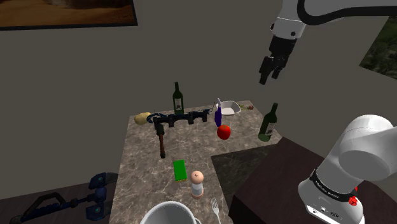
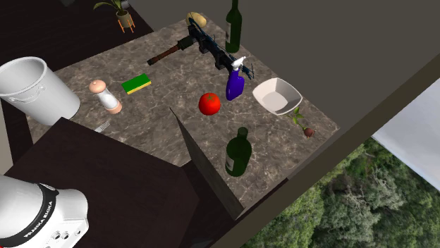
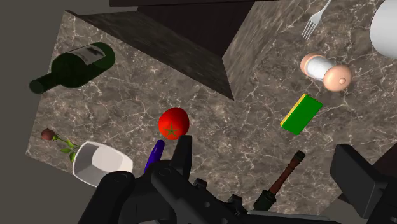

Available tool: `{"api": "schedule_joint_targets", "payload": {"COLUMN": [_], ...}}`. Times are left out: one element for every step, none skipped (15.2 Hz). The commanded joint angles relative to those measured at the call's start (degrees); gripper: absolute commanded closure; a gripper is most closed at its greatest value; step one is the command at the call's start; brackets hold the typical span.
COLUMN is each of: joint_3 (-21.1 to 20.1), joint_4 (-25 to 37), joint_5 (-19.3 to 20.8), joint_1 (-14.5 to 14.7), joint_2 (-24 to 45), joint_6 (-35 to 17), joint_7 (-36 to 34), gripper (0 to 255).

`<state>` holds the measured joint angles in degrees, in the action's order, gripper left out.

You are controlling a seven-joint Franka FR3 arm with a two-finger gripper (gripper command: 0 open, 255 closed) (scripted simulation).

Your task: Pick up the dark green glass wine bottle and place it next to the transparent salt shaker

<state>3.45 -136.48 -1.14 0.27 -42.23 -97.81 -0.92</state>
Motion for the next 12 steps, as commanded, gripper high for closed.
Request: {"api": "schedule_joint_targets", "payload": {"joint_3": [0.0, 1.0, 1.9, 2.9, 3.9, 4.9, 5.8, 6.8, 7.8, 8.8, 9.8, 10.8], "joint_4": [0.0, -0.6, -1.2, -1.8, -2.2, -2.6, -3.0, -3.3, -3.5, -3.7, -3.8, -3.8], "joint_5": [0.0, 0.6, 1.1, 1.7, 2.2, 2.7, 3.2, 3.7, 4.2, 4.6, 5.0, 5.3], "joint_1": [0.0, -0.4, -0.9, -1.3, -1.8, -2.2, -2.6, -3.0, -3.4, -3.8, -4.2, -4.6], "joint_2": [0.0, 0.6, 1.3, 2.1, 3.0, 3.9, 4.9, 5.9, 7.0, 8.2, 9.5, 10.8], "joint_6": [0.0, -1.0, -2.0, -3.0, -4.1, -5.2, -6.2, -7.3, -8.4, -9.5, -10.6, -11.7], "joint_7": [0.0, 1.0, 1.9, 2.9, 3.8, 4.8, 5.7, 6.7, 7.6, 8.6, 9.5, 10.5], "gripper": [0, 0, 0, 0, 0, 0, 0, 0, 0, 0, 0, 0]}}
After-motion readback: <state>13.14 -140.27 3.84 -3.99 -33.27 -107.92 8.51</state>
